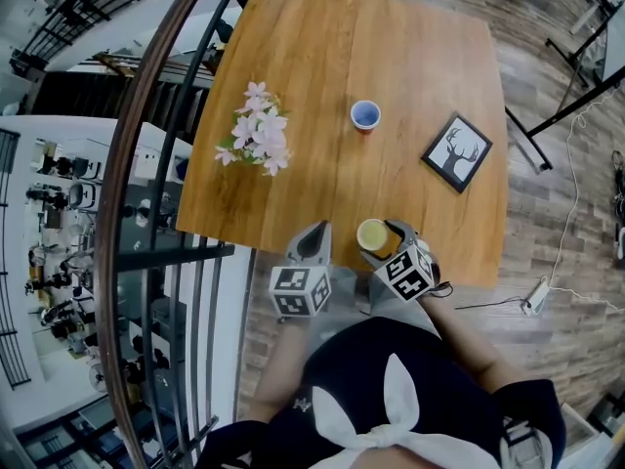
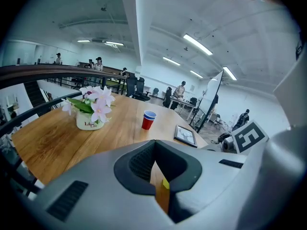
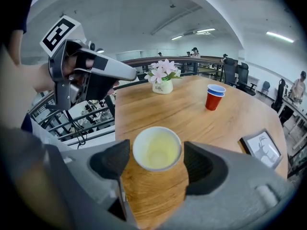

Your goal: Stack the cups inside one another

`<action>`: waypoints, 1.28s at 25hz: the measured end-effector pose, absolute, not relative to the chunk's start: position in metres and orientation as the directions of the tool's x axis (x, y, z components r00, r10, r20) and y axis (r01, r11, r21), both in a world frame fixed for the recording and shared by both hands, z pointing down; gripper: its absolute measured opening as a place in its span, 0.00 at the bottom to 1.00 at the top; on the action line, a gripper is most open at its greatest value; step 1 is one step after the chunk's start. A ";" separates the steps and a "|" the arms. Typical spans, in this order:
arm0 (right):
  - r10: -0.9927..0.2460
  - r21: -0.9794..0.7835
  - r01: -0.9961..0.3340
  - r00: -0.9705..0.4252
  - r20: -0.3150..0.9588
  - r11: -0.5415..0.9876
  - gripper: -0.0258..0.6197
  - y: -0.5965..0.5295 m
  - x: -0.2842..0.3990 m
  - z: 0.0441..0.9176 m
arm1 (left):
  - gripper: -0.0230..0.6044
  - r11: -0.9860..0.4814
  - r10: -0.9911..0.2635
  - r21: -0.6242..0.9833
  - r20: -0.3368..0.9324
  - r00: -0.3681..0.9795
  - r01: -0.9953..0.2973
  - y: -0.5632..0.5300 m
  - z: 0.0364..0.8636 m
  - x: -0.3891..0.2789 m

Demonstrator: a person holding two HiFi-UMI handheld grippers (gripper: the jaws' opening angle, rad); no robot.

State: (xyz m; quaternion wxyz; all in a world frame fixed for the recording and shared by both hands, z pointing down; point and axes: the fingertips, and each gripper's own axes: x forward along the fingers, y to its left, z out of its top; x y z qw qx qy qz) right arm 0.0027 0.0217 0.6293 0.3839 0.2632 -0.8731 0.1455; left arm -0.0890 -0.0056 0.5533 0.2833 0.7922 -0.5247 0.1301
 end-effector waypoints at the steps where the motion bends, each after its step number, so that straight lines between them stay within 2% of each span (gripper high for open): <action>1: -0.346 -0.050 -0.571 -0.562 0.751 0.819 0.58 0.022 0.003 0.631 | 0.06 -0.289 -0.758 0.313 0.503 0.416 -0.905 -0.006 0.554 -0.090; 7: -0.343 -0.035 -0.570 -0.542 0.767 0.821 0.58 0.021 0.003 0.638 | 0.06 -0.283 -0.759 0.317 0.503 0.414 -0.905 -0.006 0.556 -0.095; 9: -0.343 -0.034 -0.570 -0.541 0.768 0.821 0.54 0.021 0.003 0.639 | 0.06 -0.281 -0.759 0.318 0.504 0.413 -0.905 -0.006 0.557 -0.096; 20: -0.355 -0.035 -0.574 -0.553 0.754 0.818 0.54 0.014 0.001 0.631 | 0.06 -0.289 -0.761 0.318 0.497 0.418 -0.903 -0.012 0.554 -0.097; 32: -0.472 -0.041 -0.626 -0.628 0.619 0.779 0.54 -0.028 0.000 0.549 | 0.06 -0.316 -0.778 0.296 0.463 0.425 -0.901 -0.021 0.534 -0.099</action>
